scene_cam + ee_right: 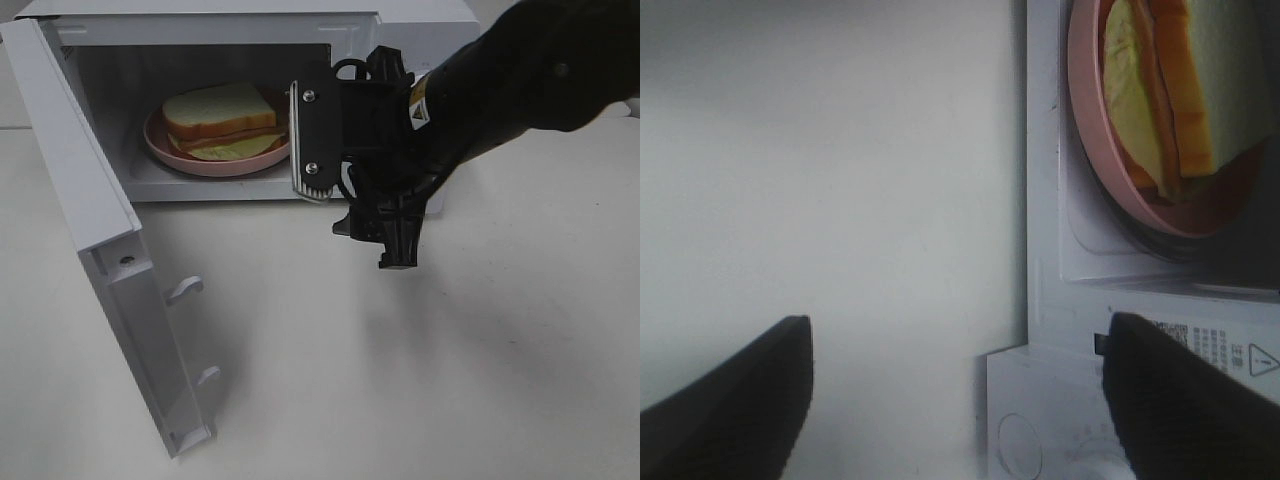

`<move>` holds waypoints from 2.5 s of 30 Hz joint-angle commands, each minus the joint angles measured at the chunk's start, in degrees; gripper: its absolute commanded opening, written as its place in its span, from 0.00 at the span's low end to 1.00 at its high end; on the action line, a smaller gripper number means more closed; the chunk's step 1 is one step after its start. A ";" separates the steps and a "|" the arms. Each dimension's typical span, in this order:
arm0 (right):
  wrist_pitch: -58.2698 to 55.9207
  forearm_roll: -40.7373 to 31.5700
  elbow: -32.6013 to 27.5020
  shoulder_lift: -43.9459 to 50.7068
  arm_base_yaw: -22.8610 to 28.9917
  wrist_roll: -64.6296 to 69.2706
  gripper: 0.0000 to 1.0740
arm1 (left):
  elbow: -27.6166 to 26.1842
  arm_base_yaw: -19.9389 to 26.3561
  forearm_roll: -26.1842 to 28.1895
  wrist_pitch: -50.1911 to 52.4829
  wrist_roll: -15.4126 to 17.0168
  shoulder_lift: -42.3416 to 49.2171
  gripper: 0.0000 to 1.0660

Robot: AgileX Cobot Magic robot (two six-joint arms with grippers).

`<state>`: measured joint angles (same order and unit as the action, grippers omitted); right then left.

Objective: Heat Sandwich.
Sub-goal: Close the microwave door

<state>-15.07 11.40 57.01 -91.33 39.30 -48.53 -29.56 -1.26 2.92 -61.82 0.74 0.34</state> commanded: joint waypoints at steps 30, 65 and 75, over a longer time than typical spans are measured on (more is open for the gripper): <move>-7.22 -4.53 -22.40 33.69 0.00 12.09 0.71 | 0.11 -0.34 0.00 0.57 0.00 1.03 0.94; -55.86 -7.56 -24.06 68.75 0.00 43.83 0.71 | 0.06 -0.34 0.00 0.57 0.00 1.03 0.94; -55.92 -13.69 -24.06 71.33 0.00 46.81 0.71 | 0.06 -0.34 0.00 0.57 0.00 1.03 0.94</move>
<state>-69.79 -1.20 33.06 -20.51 39.30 -2.46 -29.56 -1.26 2.92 -61.82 0.74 0.34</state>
